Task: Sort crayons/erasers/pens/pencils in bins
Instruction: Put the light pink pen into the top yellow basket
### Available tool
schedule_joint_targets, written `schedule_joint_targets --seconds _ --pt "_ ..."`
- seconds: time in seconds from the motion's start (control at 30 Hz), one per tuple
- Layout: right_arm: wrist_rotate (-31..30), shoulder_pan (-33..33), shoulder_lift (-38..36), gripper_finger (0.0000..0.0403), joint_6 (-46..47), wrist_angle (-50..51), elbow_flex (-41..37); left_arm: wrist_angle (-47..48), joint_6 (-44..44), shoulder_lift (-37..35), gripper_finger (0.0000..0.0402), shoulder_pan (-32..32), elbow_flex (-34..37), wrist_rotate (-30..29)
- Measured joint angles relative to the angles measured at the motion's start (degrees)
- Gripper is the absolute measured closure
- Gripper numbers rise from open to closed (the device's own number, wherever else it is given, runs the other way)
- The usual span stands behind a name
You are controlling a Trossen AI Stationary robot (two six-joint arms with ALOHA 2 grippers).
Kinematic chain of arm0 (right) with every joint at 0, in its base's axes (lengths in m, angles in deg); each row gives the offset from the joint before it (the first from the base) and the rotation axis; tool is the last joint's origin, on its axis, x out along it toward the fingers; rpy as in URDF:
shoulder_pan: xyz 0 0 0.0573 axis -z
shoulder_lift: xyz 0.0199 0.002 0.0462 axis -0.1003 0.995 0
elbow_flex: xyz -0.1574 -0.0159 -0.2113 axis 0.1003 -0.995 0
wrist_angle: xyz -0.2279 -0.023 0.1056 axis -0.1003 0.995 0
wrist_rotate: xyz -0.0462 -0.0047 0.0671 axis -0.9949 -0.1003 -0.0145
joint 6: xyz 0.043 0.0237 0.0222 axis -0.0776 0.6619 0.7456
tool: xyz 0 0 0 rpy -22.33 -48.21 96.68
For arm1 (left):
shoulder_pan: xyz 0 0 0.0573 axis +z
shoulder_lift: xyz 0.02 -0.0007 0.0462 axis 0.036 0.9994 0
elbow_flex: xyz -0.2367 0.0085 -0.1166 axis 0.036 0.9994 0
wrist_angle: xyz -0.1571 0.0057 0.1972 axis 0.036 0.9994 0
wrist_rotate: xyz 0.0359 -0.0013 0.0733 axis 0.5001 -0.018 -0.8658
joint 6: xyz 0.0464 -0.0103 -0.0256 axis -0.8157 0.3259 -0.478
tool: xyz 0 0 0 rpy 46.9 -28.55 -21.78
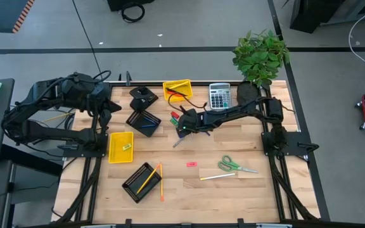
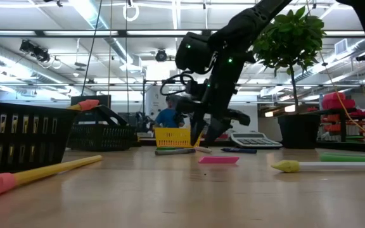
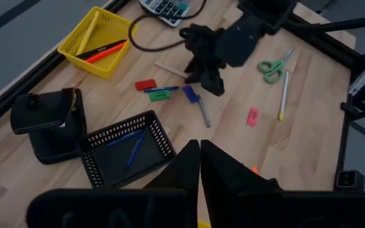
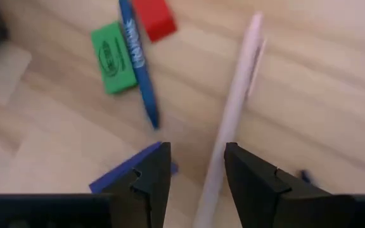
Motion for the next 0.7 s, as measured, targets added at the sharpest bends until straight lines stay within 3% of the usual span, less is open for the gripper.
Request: schedule_joint_targets --seconds 0.37,0.7 --pt "0.9 -0.3 1.0 0.0249 -1.7 1.9 0.1 0.5 0.9 -0.1 0.0381 0.0 0.0 0.0" --pt "-8.5 -3.3 1.2 0.0249 0.7 -1.5 -2.0 0.6 3.1 -0.1 0.0391 0.0 0.0 0.0"
